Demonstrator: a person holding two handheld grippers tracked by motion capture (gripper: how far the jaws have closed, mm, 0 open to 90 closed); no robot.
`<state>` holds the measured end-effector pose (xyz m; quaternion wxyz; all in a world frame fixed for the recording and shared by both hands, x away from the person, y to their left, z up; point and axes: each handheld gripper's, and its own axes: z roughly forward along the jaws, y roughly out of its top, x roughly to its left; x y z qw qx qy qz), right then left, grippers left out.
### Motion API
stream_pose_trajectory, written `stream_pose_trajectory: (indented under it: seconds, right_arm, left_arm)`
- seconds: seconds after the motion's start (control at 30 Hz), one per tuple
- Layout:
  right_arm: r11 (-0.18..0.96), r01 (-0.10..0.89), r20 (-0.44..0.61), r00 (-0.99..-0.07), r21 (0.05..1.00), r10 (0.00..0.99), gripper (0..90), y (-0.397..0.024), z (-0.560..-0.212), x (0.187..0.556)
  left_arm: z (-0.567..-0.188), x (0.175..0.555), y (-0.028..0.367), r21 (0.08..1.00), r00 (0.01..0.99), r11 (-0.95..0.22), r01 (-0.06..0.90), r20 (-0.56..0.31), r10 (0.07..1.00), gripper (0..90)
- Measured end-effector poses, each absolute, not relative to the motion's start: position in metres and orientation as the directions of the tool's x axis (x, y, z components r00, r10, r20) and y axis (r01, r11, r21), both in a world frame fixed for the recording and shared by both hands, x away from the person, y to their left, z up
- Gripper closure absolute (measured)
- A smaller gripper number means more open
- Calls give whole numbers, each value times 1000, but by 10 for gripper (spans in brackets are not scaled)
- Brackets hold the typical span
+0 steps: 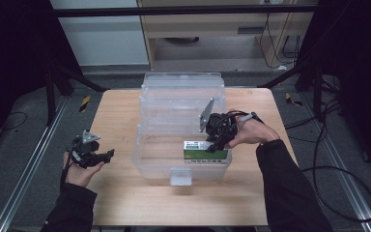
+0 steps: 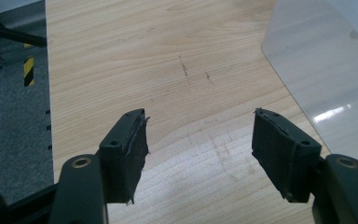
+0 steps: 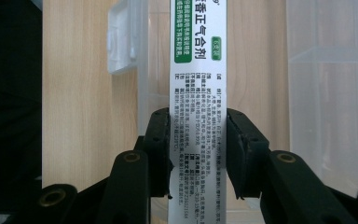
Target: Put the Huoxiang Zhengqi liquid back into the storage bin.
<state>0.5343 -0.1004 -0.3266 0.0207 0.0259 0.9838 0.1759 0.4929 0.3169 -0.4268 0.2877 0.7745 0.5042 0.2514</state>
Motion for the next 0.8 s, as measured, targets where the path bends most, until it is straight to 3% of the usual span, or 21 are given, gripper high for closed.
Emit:
stream_pose_trajectory:
  seconds: [0.8]
  right_arm:
    - [945, 53, -31, -997, 323, 66, 639, -97, -345, 533]
  left_arm:
    - [-427, 493, 316, 699, 366, -329, 635, 103, 925, 349]
